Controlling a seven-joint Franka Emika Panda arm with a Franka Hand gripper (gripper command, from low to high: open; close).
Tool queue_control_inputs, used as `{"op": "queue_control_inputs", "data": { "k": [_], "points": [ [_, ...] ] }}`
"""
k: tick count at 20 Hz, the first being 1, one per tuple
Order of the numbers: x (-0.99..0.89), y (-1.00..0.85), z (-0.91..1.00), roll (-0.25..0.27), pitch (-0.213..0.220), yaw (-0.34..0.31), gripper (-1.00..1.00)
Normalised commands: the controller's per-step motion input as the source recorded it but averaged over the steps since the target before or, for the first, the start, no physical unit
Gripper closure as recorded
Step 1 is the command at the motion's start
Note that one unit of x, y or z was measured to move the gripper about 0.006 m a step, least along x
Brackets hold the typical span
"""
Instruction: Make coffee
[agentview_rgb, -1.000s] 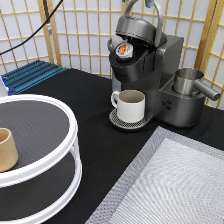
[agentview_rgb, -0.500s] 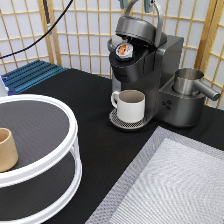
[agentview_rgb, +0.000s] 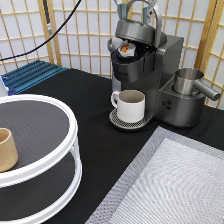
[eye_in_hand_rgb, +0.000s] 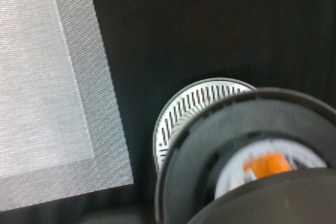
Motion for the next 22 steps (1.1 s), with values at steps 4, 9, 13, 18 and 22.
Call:
{"op": "queue_control_inputs", "data": {
  "k": [4,9,13,18,22],
  "points": [
    [0.08,-0.52,-0.11,-0.001,0.050,0.057,-1.00],
    [0.06,-0.60,-0.16,0.011,0.064,0.041,-1.00],
    [0.04,-0.35,-0.41,0.012,0.019,0.021,-1.00],
    [-0.07,-0.28,-0.33,0.000,-0.007,0.009,-1.00],
    [-0.18,-0.44,0.66,0.002,-0.001,0.053,-1.00]
  ]
}}
